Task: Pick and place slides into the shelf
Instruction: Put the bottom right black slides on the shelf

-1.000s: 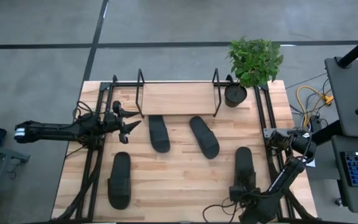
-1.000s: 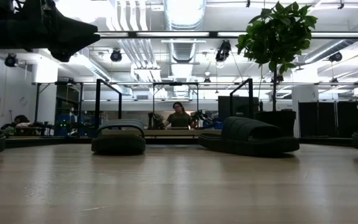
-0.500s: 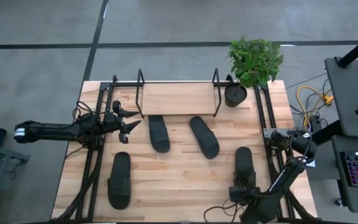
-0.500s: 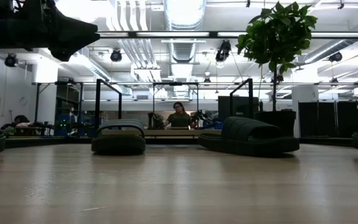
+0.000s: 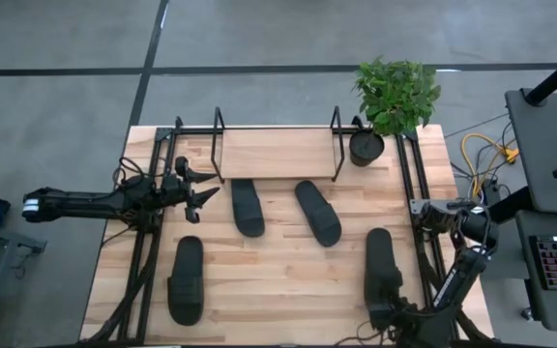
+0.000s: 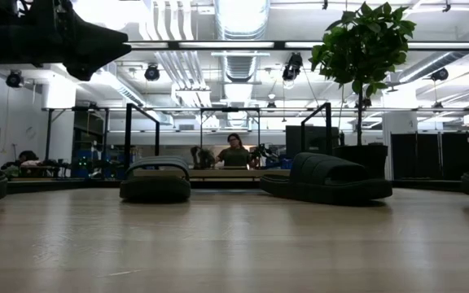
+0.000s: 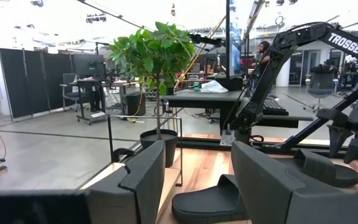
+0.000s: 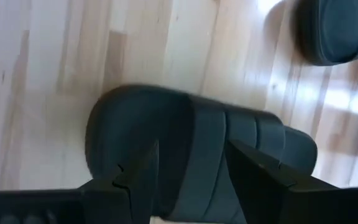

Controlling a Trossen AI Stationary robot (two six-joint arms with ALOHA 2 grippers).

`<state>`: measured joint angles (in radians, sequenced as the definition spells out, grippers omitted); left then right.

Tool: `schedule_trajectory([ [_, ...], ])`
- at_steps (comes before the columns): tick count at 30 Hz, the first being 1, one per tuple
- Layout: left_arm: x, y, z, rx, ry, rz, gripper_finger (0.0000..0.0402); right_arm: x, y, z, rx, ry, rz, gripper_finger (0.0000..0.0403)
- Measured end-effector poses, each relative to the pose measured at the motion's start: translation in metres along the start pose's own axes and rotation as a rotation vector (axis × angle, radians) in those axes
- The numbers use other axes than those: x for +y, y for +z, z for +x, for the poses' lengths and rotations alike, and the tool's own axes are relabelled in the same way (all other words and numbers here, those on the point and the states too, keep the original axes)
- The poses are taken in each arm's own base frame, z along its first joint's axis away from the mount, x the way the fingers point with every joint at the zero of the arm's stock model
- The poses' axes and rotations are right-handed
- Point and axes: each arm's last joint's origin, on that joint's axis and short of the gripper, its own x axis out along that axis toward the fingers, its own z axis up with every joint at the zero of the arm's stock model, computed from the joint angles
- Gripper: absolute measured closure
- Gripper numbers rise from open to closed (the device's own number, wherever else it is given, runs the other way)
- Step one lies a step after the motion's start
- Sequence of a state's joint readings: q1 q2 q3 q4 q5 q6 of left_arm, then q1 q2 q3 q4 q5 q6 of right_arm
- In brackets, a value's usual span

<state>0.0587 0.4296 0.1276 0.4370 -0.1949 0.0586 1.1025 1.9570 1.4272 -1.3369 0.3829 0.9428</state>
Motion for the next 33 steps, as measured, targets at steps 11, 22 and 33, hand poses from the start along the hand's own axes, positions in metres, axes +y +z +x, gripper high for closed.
schedule_trajectory([
  [11, 0.0, 0.001, 0.0, -0.003, -0.001, 0.0, 0.023, 0.012, -0.013, 0.027, 0.078, -0.113, -0.036, 0.0225],
  [22, 0.0, 0.001, 0.0, -0.006, -0.003, -0.001, 0.023, 0.012, -0.018, 0.04, 0.141, -0.3, 0.01, 0.0225],
  [33, -0.001, 0.001, 0.0, -0.009, -0.029, 0.004, 0.023, 0.006, -0.019, 0.042, 0.08, -0.387, 0.041, 0.0225],
])
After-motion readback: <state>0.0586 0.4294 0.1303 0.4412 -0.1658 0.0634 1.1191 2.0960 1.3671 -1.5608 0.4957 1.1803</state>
